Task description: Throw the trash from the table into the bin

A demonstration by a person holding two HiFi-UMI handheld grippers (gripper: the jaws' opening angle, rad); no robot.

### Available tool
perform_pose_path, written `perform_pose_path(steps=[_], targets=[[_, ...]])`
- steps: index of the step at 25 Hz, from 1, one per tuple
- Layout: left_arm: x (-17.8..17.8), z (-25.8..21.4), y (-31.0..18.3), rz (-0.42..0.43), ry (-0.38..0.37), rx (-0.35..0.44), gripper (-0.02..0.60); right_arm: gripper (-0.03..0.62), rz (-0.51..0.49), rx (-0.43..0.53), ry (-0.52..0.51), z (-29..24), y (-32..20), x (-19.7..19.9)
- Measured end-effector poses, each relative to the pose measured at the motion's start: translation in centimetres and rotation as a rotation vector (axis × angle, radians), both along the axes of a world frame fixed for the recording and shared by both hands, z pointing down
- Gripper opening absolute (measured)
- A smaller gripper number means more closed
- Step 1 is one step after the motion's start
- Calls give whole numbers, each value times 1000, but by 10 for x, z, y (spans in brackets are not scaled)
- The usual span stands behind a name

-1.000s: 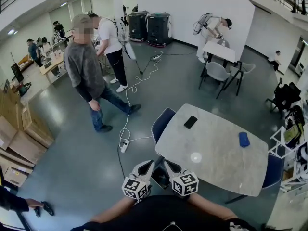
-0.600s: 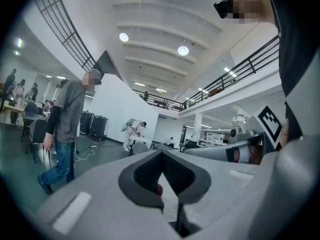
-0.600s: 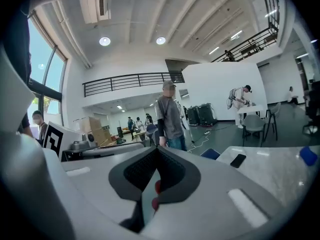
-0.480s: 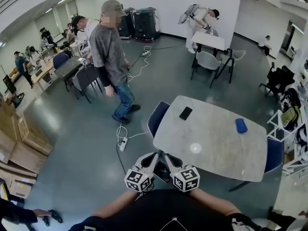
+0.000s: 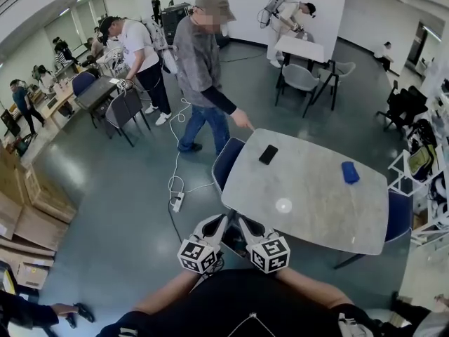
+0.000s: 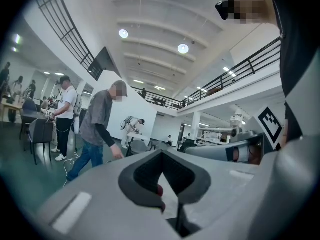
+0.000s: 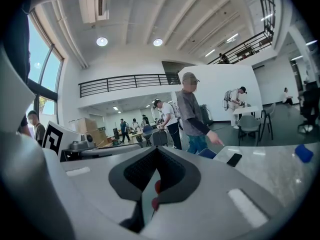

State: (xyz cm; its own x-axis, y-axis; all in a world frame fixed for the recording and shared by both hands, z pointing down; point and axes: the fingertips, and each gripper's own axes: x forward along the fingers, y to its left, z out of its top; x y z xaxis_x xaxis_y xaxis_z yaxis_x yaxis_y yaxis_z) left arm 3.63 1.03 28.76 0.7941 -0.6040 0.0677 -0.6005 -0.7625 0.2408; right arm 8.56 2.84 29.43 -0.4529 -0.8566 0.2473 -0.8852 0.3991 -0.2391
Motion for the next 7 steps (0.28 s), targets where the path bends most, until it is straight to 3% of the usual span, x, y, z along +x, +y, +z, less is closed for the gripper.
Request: perform_pose_path(steps=[7], targets=[[-9, 5, 1, -32, -14, 5, 0, 27, -12, 12, 8, 1, 1, -5]])
